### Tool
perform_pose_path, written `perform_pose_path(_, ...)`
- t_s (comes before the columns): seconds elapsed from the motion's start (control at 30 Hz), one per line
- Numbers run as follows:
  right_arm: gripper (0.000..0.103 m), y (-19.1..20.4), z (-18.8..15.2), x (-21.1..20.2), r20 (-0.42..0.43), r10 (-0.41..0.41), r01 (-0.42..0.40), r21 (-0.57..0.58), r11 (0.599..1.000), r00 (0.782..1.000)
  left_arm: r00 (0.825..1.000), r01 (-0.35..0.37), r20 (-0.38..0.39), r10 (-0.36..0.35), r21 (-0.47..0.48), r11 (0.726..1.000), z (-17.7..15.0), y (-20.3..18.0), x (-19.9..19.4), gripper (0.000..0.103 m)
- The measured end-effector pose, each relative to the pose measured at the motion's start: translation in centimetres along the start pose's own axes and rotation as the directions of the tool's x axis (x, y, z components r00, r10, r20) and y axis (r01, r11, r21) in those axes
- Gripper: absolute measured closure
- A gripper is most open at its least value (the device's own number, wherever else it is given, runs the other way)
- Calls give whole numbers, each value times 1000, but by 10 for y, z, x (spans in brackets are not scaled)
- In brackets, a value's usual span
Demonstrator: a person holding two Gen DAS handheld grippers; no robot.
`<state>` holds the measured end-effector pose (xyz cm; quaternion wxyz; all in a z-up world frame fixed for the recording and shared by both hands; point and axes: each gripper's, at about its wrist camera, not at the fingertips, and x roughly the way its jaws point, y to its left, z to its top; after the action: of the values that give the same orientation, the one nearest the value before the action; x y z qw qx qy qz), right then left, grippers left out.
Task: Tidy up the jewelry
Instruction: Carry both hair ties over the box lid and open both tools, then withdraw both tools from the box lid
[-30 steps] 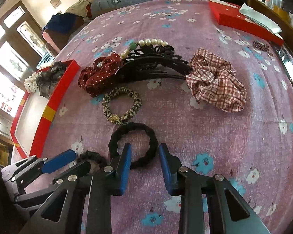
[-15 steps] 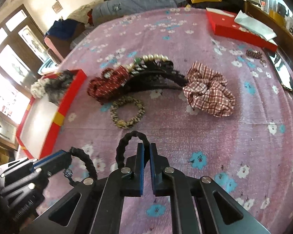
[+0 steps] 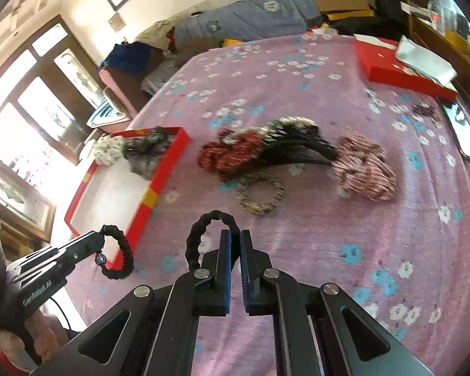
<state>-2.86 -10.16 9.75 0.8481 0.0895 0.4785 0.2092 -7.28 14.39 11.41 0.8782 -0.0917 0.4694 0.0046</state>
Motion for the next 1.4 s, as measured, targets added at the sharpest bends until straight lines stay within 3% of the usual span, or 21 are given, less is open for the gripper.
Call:
perform_pose_path(0.3,96,68,18,19,-18,82,-83,-76,994,996,988,-150,18,152,-89,985,27,97,-13,97)
perform_pose_path(0.47,96,108,22,49,-74,131,-138,-88,987,989,972,-235,-38,233,-91,968,39,146,4,97)
perform_pose_path(0.63,96,147,15,91,-157,118,-139,-126,982,980,946,-312,-110,305,-50,949,42,184,30,97)
perform_pose_path(0.87,96,179,-5,133,-259,64,-112,-178,978,964,939,-311,-171,299,-50,949,36,208,50,97)
perform_pose_path(1.03,95,182,-11,143,-276,37,-93,-192,977,960,953,-272,-166,254,-90,958,31,216,48,94)
perform_pose_path(1.13,94,182,-11,143,-274,34,-87,-186,979,961,960,-253,-153,234,-120,960,31,216,42,78)
perform_pose_path(1.23,86,183,-11,141,-272,33,-88,-190,978,962,964,-255,-117,240,-139,957,31,212,27,71)
perform_pose_path(1.3,67,185,-12,135,-263,39,-93,-197,976,964,965,-259,-95,246,-161,952,32,209,16,64)
perform_pose_path(1.4,62,187,-13,124,-238,46,-99,-213,972,970,966,-257,-62,250,-205,944,31,206,-2,59)
